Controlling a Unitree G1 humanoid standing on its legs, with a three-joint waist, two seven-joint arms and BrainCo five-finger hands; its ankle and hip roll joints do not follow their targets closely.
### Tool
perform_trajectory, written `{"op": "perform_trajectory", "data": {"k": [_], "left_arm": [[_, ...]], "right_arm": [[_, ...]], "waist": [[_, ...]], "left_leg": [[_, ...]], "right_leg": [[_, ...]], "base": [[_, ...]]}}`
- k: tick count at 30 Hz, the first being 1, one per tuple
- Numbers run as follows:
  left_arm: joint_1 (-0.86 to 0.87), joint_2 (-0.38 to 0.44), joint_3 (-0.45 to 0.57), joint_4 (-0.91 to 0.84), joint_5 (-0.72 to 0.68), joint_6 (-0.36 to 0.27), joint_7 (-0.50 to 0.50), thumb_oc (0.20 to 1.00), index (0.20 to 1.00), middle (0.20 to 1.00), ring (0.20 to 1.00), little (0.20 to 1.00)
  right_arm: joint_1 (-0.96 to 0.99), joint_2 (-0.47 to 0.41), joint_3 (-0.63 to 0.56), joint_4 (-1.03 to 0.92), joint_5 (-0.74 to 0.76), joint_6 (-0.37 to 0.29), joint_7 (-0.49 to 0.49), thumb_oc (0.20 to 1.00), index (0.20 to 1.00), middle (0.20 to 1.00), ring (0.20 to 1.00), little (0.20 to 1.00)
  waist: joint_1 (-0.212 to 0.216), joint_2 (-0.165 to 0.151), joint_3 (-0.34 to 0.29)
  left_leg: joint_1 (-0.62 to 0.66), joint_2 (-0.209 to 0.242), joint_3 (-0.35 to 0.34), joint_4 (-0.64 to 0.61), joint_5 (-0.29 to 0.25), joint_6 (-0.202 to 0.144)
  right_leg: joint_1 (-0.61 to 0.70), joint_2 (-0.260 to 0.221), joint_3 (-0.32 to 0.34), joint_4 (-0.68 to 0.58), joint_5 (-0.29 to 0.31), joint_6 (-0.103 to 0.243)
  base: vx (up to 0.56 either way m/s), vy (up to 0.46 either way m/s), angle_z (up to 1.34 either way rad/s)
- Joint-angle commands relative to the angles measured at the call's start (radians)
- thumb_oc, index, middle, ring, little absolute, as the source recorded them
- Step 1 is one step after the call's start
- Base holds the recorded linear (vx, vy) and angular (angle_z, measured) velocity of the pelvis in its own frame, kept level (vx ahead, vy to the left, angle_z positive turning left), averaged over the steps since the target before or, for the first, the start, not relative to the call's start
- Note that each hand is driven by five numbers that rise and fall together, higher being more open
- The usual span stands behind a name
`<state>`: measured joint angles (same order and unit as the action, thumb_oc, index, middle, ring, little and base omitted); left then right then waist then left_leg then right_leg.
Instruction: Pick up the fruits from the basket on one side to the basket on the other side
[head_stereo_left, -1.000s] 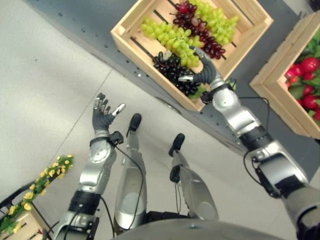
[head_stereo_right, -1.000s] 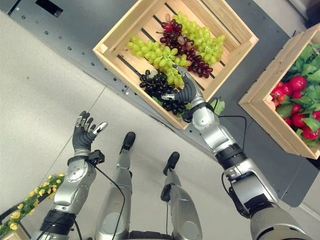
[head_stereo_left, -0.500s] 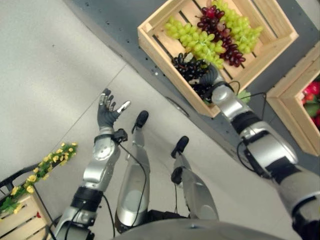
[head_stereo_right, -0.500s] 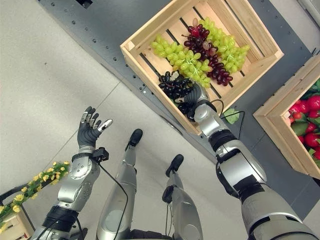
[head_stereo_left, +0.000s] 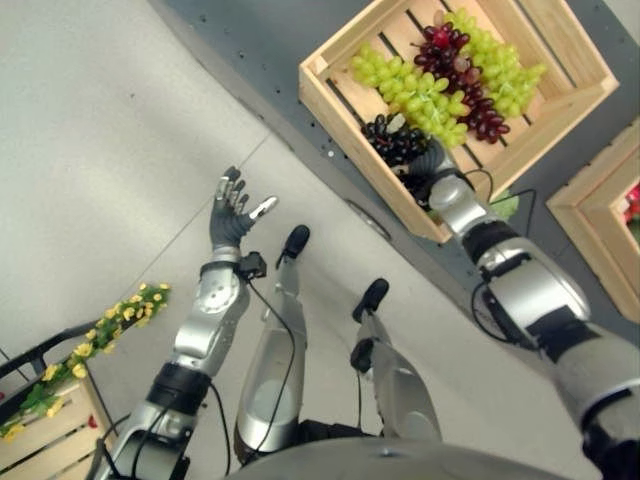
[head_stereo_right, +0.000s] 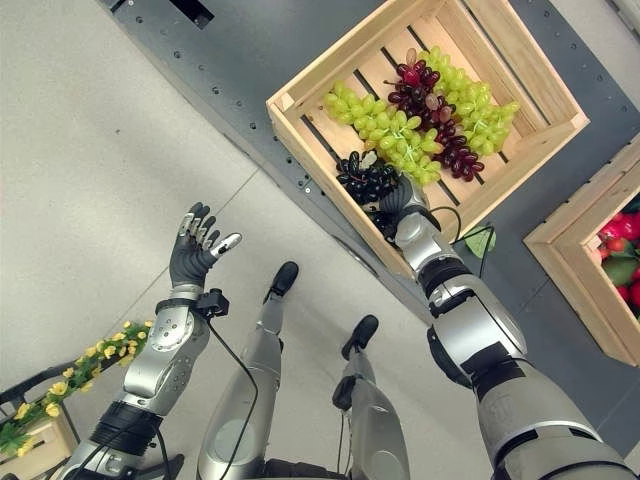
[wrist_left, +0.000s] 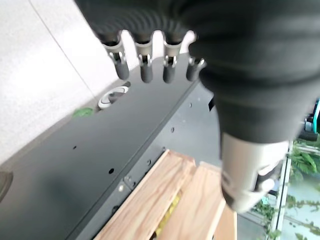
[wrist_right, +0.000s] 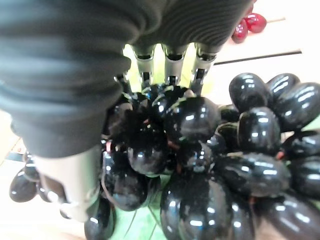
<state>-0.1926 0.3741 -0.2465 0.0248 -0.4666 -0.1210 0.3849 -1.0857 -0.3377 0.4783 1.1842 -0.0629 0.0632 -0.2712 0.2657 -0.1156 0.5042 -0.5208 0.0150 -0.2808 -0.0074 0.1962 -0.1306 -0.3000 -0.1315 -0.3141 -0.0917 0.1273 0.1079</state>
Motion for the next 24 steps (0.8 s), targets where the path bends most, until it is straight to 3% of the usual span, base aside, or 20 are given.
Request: {"op": "perform_trajectory", "data": {"k": [1, 16, 24], "left_arm": [[-0.021, -0.015, -0.018, -0.056, -0.010, -0.056, -0.016, 1.000, 1.000, 1.000, 1.000, 1.000], [-0.074, -0.021, -0.074, -0.071, -0.027, -0.061, -0.026, 1.000, 1.000, 1.000, 1.000, 1.000], [-0.090, -0.026, -0.096, -0.073, -0.038, -0.068, -0.035, 1.000, 1.000, 1.000, 1.000, 1.000]], "right_arm": [[-0.029, -0.090, 0.010, 0.103, 0.003, 0.041, -0.004, 1.000, 1.000, 1.000, 1.000, 1.000], [-0.150, -0.056, 0.098, 0.183, -0.155, 0.083, 0.007, 1.000, 1.000, 1.000, 1.000, 1.000], [-0.176, -0.083, 0.123, 0.206, -0.222, 0.094, 0.006, 1.000, 1.000, 1.000, 1.000, 1.000]], "waist": [[-0.003, 0.049, 0.016], [0.025, 0.083, 0.014], [0.046, 0.105, 0.015]], "left_leg": [[0.040, -0.057, 0.048, -0.080, -0.035, 0.062], [0.024, -0.072, 0.030, -0.080, -0.032, 0.060], [0.011, -0.083, 0.017, -0.080, -0.029, 0.057]], "right_leg": [[0.073, -0.012, 0.000, 0.024, -0.083, 0.044], [0.073, -0.012, -0.020, 0.012, -0.090, 0.044], [0.073, -0.014, -0.036, 0.010, -0.097, 0.043]], "base": [[0.00, 0.000, 0.00], [0.00, -0.003, 0.01], [0.01, -0.012, 0.05]]}}
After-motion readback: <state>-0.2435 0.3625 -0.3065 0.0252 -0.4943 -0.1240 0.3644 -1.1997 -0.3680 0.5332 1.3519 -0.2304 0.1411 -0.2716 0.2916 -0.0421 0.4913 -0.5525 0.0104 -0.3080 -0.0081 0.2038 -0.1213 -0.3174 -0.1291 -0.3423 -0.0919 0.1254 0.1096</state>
